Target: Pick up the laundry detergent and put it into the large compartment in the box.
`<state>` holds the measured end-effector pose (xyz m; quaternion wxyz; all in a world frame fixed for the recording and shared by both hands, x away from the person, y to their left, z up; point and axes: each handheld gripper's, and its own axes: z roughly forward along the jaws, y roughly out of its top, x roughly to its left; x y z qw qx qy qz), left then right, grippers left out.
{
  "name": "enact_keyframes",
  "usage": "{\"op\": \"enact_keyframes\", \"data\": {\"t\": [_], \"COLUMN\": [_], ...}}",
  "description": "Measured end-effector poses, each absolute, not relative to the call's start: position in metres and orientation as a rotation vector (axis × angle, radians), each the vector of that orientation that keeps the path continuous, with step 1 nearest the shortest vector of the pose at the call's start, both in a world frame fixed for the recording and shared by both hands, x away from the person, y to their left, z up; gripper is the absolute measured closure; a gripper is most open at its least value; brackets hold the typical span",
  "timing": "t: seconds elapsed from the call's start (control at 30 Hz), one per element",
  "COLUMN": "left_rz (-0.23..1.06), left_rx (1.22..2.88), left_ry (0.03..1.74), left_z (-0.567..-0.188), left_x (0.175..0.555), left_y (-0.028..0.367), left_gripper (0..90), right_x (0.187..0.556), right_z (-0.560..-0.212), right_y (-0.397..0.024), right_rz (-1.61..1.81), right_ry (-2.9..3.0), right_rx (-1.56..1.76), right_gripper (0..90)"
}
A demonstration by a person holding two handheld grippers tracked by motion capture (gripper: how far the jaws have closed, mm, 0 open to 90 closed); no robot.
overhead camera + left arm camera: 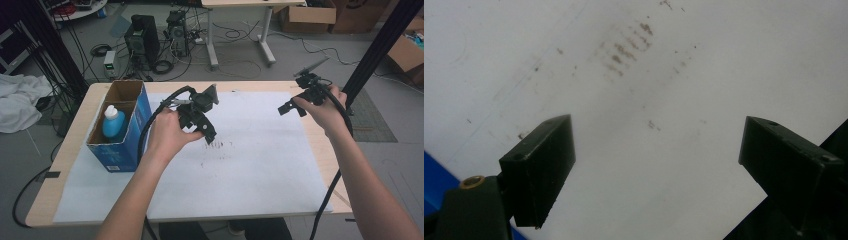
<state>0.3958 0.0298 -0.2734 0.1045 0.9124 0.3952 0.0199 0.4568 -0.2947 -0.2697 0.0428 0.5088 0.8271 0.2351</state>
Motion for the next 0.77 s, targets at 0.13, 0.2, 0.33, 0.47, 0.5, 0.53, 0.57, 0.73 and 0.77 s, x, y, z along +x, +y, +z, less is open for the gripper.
{"op": "enact_keyframes", "data": {"t": [0.13, 0.2, 0.33, 0.47, 0.5, 0.53, 0.57, 0.73, 0.77], "left_rz": [0.064, 0.060, 0.058, 0.051, 0.053, 0.052, 0.051, 0.053, 0.054], "left_rx": [2.697, 2.694, 2.690, 2.701, 2.701, 2.700, 2.701, 2.704, 2.705], "left_ry": [1.165, 1.164, 1.171, 1.164, 1.160, 1.157, 1.157, 1.152, 1.152], "left_z": [-0.2745, -0.2747, -0.2752, -0.2762, -0.2763, -0.2764, -0.2767, -0.2766, -0.2764], "left_x": [0.3953, 0.3954, 0.3953, 0.3945, 0.3939, 0.3936, 0.3933, 0.3917, 0.3909], "left_y": [0.0279, 0.0279, 0.0287, 0.0284, 0.0281, 0.0279, 0.0276, 0.0265, 0.0259], "left_gripper": [15.6, 15.6, 15.6, 15.6, 15.6, 15.6, 15.6, 15.7, 15.7], "right_x": [0.4568, 0.4566, 0.4565, 0.4563, 0.4561, 0.4558, 0.4554, 0.4518, 0.4515], "right_z": [-0.2696, -0.2696, -0.2699, -0.2703, -0.2704, -0.2705, -0.2705, -0.2703, -0.2703], "right_y": [-0.2948, -0.2946, -0.2946, -0.2942, -0.2941, -0.2940, -0.2939, -0.2945, -0.2947], "right_rz": [0.715, 0.715, 0.715, 0.715, 0.716, 0.714, 0.715, 0.720, 0.718], "right_ry": [2.531, 2.532, 2.534, 2.535, 2.536, 2.534, 2.535, 2.541, 2.541], "right_rx": [1.550, 1.550, 1.549, 1.551, 1.549, 1.547, 1.547, 1.540, 1.539], "right_gripper": [18.0, 18.0, 18.0, 18.0, 18.0, 18.0, 18.0, 17.9, 17.9]}}
